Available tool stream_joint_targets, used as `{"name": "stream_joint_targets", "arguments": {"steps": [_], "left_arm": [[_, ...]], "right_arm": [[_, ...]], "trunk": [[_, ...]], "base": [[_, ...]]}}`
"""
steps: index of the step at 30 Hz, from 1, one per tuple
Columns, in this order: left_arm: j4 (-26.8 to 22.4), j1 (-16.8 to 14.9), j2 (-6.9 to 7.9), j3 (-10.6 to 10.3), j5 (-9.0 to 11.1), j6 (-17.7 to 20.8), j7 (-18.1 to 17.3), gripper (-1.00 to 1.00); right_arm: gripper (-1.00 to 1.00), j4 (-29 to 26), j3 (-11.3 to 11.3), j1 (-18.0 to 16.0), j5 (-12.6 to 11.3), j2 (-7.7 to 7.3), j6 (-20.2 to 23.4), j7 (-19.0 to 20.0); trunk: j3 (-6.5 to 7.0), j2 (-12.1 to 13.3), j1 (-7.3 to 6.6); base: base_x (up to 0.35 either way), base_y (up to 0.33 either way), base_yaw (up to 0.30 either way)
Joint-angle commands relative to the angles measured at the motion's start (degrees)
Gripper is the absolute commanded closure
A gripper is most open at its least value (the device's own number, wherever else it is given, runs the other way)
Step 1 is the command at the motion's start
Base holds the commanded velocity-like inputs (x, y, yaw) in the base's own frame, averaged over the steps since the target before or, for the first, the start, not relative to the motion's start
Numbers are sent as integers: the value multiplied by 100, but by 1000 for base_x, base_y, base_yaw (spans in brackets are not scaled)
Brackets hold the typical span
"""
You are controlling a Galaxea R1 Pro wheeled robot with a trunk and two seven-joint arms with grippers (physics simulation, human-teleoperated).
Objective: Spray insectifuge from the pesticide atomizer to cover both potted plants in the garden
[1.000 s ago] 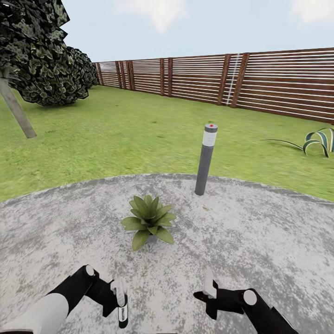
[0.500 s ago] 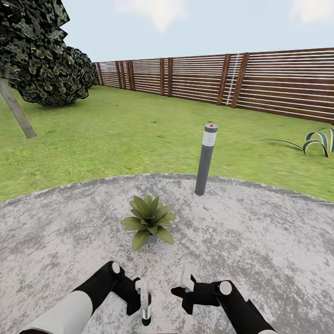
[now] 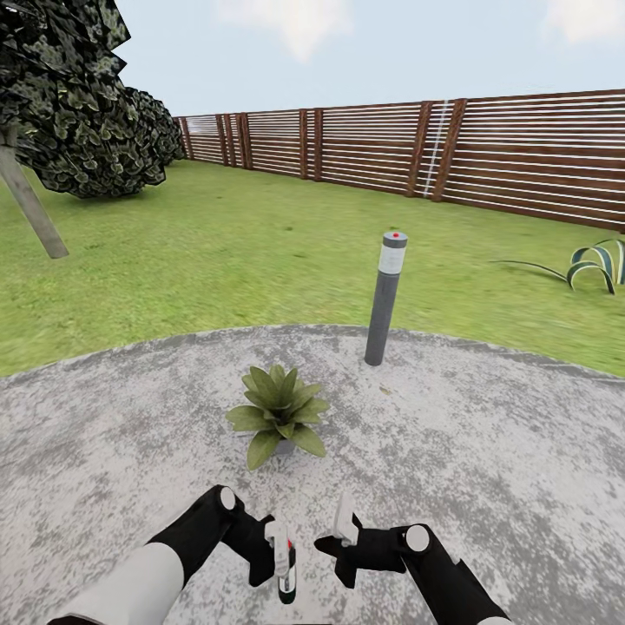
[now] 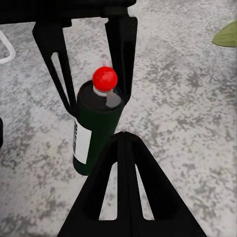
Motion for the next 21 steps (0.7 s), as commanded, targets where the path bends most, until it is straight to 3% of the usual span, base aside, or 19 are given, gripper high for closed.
{"name": "stream_joint_targets", "arguments": {"steps": [1,5,10,21], "left_arm": [[-8,-1,-18,-53,-29,-10,-16,100],[-19,-1,-52,-244,-29,-10,-18,100],[-265,31,-67,-265,-20,-10,-30,100],[-290,52,-198,-314,-19,-10,-42,100]], "right_arm": [[100,-6,-7,-2,57,1,-38,4],[100,-6,-7,-2,57,0,-40,3],[100,-6,-7,-2,57,0,-43,0],[100,-9,-7,-2,57,0,-43,-4]], "trunk": [[-5,-2,-1],[-5,-2,-1],[-5,-2,-1],[-5,-2,-1]], "base": [[0,0,0],[0,0,0],[0,0,0],[0,0,0]]}}
